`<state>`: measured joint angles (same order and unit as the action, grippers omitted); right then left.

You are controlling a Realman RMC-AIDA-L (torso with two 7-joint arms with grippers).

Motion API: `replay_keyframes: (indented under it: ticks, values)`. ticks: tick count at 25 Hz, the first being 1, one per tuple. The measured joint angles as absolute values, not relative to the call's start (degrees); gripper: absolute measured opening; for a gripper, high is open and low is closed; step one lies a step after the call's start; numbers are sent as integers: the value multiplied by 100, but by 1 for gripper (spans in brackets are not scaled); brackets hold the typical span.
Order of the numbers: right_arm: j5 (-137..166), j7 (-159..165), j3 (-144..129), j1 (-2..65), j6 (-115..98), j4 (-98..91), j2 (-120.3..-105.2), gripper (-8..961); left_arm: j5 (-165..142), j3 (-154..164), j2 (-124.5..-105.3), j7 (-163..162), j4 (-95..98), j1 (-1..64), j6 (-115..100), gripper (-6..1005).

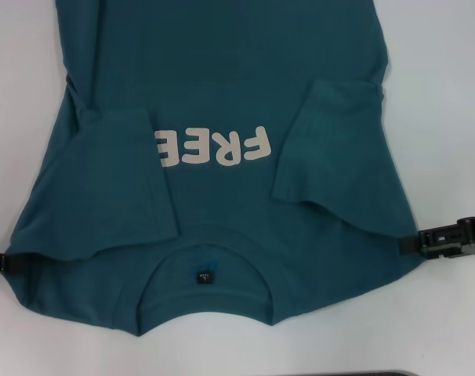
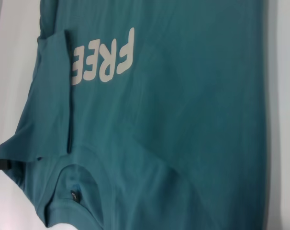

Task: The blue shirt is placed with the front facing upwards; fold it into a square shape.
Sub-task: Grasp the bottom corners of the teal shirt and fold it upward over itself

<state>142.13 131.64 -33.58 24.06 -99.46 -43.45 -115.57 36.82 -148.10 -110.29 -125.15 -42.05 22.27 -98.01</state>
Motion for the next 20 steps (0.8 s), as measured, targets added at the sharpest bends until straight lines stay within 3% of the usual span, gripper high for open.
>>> replay_keyframes:
  ticks: [20]
  values:
    - [14117, 13180, -3262, 2497, -10197, -4349, -11590, 688, 3683, -14810, -11020, -12515, -4188, 2280, -9783, 28]
